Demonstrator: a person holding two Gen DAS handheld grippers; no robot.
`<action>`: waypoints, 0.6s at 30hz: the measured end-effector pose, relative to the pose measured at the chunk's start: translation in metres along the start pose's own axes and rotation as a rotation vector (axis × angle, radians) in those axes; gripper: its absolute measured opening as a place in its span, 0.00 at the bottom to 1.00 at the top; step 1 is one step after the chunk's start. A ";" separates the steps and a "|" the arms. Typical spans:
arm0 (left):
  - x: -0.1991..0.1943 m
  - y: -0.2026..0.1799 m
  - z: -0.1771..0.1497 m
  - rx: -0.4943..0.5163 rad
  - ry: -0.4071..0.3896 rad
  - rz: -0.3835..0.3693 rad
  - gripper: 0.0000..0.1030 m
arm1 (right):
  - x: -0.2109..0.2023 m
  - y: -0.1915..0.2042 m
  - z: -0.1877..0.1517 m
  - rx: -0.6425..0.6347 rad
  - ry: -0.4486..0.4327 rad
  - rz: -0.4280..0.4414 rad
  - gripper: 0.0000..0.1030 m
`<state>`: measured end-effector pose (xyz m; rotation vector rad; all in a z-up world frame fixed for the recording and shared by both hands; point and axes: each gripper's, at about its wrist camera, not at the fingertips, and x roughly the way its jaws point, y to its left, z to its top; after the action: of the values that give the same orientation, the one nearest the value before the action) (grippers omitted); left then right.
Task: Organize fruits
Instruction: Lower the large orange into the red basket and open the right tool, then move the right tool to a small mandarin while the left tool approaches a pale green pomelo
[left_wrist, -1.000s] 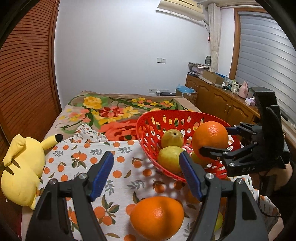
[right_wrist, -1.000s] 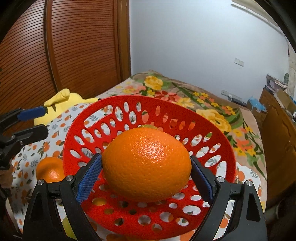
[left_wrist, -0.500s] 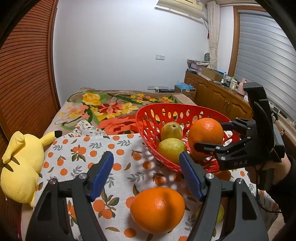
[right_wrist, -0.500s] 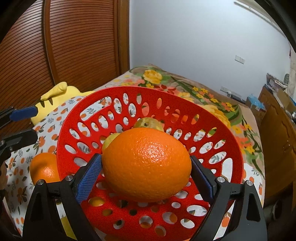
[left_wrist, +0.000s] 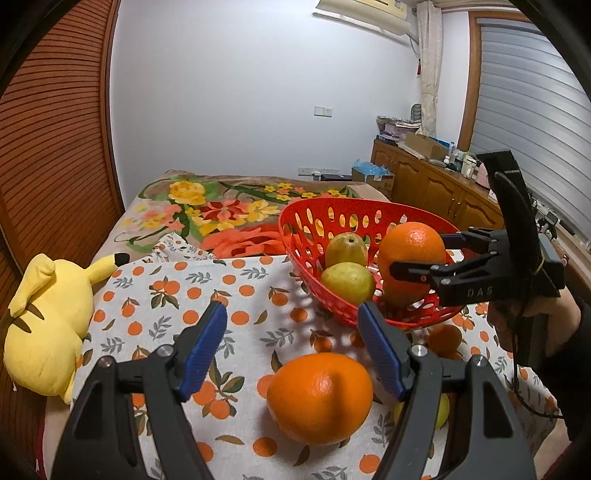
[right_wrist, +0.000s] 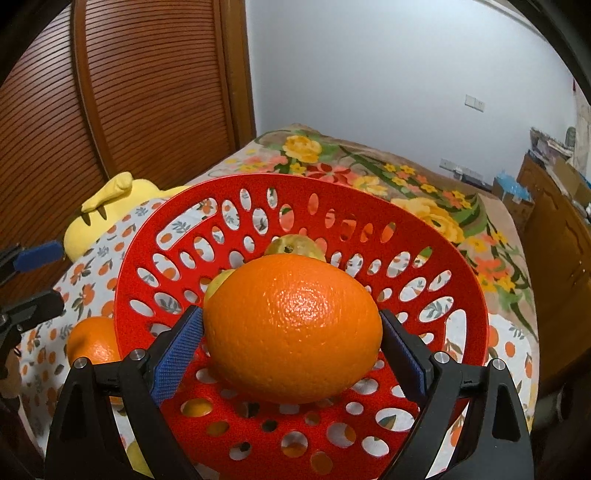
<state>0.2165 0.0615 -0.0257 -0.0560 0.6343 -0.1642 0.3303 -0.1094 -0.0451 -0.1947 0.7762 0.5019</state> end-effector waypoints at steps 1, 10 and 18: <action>-0.001 0.000 -0.001 0.001 0.002 0.001 0.71 | -0.002 0.000 0.000 0.001 -0.006 -0.004 0.92; -0.008 -0.006 -0.007 0.008 0.000 -0.006 0.71 | -0.044 -0.005 0.002 0.033 -0.114 -0.031 0.99; -0.025 -0.019 -0.012 0.023 -0.015 -0.031 0.71 | -0.088 0.001 -0.030 0.073 -0.168 -0.023 0.99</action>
<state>0.1869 0.0472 -0.0191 -0.0452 0.6171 -0.2004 0.2575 -0.1507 -0.0034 -0.0918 0.6262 0.4605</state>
